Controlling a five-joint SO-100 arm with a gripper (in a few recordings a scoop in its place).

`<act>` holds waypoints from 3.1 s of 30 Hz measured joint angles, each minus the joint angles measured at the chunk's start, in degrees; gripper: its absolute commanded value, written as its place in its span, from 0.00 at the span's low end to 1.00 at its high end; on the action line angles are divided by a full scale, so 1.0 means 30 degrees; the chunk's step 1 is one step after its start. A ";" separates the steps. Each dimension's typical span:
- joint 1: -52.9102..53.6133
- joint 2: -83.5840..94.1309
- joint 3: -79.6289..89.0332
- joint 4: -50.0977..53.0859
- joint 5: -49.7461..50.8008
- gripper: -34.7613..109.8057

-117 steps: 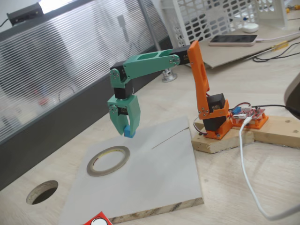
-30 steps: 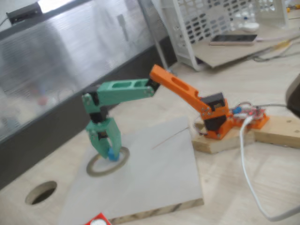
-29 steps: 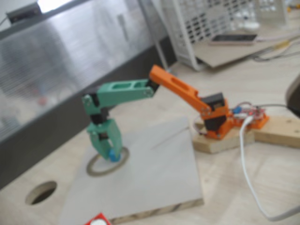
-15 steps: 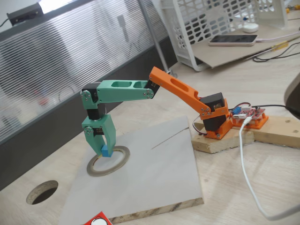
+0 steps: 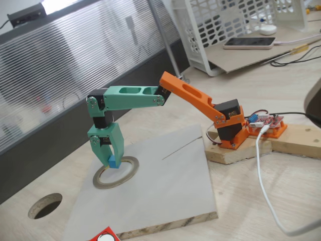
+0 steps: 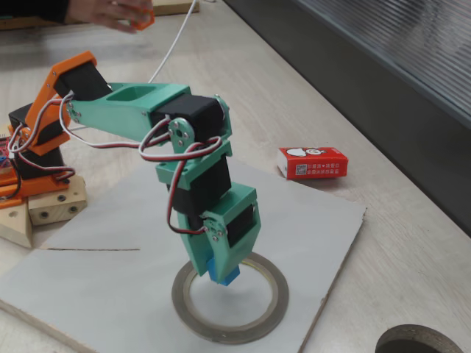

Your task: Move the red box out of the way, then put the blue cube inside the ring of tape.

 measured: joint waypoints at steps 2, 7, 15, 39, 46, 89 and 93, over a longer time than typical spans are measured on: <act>0.0000 0.0000 0.0000 0.0000 0.0000 0.24; 0.0000 0.0000 0.0000 0.0000 0.0000 0.24; 0.0000 0.0000 0.0000 0.0029 0.0000 0.24; 0.0000 0.0000 0.0000 0.2256 0.0000 0.58; 0.0000 0.0000 0.0000 0.2607 0.0000 0.58; 0.0000 0.3105 0.2432 0.2666 0.0000 0.58; 0.0000 0.5186 0.4863 0.2607 0.0000 0.58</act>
